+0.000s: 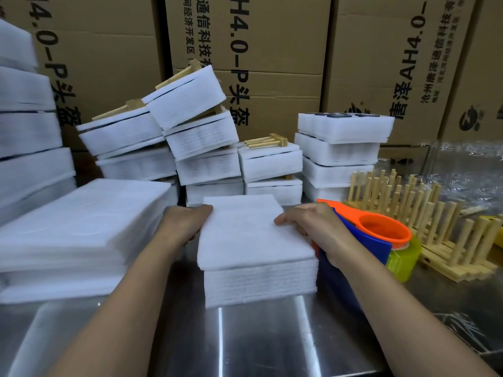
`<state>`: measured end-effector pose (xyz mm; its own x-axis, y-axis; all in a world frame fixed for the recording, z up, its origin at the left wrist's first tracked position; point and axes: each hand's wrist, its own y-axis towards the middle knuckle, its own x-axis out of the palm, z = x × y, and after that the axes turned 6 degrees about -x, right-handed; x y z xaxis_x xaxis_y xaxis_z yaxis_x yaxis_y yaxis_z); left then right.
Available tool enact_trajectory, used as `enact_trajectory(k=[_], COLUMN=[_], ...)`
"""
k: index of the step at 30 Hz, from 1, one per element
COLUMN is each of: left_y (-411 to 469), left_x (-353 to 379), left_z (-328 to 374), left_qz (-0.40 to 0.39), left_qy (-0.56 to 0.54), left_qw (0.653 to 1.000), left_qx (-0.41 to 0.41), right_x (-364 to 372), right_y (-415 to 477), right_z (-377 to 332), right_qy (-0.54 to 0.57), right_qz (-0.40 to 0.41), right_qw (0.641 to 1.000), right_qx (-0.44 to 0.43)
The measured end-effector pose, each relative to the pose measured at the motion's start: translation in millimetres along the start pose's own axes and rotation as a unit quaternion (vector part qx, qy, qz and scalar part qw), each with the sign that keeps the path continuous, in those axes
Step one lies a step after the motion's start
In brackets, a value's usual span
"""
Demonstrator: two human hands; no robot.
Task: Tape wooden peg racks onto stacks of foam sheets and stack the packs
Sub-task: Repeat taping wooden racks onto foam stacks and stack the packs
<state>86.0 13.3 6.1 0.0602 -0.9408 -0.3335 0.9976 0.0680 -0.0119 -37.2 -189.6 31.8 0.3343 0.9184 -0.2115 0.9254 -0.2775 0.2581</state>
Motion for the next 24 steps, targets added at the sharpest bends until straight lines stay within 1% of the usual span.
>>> enact_trajectory(k=[2,6,11,14,24], left_y=[0.9,1.3,2.1,2.7,3.7], left_x=[1.9,3.1,2.4,2.0,6.3], left_z=[-1.3,-5.2,-7.2,-7.6,-9.1], left_qz=[0.008,0.016,0.004,-0.001,-0.018], left_qy=[0.012,0.07,0.089,0.095,0.056], left_qw=[1.0,0.996,0.992,0.992,0.996], left_qx=[0.013,0.058,0.085,0.087,0.06], right_x=[1.3,1.2,-1.7,-1.9,-4.6], right_y=[0.6,-0.4,2.0,3.4,5.2], right_z=[2.3,6.4,5.7,5.6,10.8], right_qy=[-0.011,-0.05,-0.055,-0.051,-0.076], right_qz=[-0.003,-0.023,-0.044,-0.033,-0.006], right_qw=[1.0,0.998,0.997,0.998,0.996], right_qx=[-0.005,-0.024,-0.008,-0.008,-0.039])
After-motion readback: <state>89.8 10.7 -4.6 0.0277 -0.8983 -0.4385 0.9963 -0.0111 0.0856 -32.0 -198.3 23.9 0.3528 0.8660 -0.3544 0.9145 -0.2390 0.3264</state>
